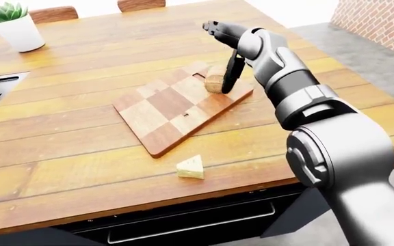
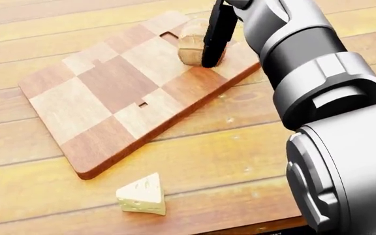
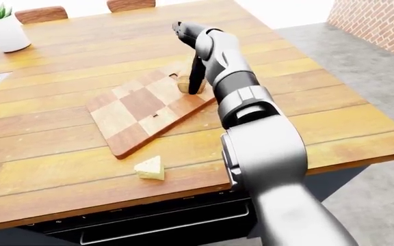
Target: Place the bread and cheese on the cutting board.
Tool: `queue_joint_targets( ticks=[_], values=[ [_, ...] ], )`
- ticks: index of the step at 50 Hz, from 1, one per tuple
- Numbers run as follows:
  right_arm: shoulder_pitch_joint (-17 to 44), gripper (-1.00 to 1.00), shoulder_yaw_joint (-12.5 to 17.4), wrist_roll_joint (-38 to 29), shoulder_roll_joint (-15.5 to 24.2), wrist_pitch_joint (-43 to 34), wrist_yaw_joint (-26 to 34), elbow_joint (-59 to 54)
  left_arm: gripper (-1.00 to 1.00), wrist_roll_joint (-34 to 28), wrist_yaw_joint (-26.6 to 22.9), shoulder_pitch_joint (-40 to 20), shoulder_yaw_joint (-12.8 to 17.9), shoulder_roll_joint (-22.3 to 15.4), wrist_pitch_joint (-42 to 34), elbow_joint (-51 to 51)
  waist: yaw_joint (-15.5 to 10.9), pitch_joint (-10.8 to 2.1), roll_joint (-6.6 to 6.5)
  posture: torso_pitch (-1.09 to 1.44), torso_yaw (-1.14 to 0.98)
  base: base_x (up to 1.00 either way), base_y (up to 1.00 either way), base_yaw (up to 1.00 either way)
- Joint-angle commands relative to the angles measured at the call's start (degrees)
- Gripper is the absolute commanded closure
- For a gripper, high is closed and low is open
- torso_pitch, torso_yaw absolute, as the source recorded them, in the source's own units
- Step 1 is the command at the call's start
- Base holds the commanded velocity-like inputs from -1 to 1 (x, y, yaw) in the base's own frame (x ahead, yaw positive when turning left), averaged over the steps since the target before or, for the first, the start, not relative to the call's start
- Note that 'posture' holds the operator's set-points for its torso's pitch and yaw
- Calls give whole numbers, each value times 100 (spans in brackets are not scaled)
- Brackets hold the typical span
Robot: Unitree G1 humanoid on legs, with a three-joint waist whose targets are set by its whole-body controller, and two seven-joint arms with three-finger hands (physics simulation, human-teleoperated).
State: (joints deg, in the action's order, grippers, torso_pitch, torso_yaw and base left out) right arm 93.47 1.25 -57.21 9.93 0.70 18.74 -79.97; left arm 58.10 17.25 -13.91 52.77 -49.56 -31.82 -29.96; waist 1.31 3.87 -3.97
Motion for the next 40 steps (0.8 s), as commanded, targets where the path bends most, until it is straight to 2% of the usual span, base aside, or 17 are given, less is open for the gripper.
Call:
queue_joint_targets(
  ticks=[1,10,20,28,40],
  values=[
    [291,-100,19,11,86,58,9,242,-100,-24,-17,-57,93,-111,137,-90,2,-148,-36,0,0,0,0,0],
    [467,-100,43,22,195,90,350,253,-100,-2,8,-79,87,-133,124,-92,3,-146,-34,0,0,0,0,0],
    [912,-100,71,130,339,354,1317,297,-100,29,50,-109,48,-148,114,-118,16,-125,-36,0,0,0,0,0],
    [1076,-100,62,270,394,718,1854,370,-100,29,70,-144,-7,-163,131,-103,35,-110,-36,0,0,0,0,0],
    [1319,-100,27,701,350,1170,2842,656,-100,53,93,-140,-4,-149,118,-139,67,-79,-50,0,0,0,0,0]
  ],
)
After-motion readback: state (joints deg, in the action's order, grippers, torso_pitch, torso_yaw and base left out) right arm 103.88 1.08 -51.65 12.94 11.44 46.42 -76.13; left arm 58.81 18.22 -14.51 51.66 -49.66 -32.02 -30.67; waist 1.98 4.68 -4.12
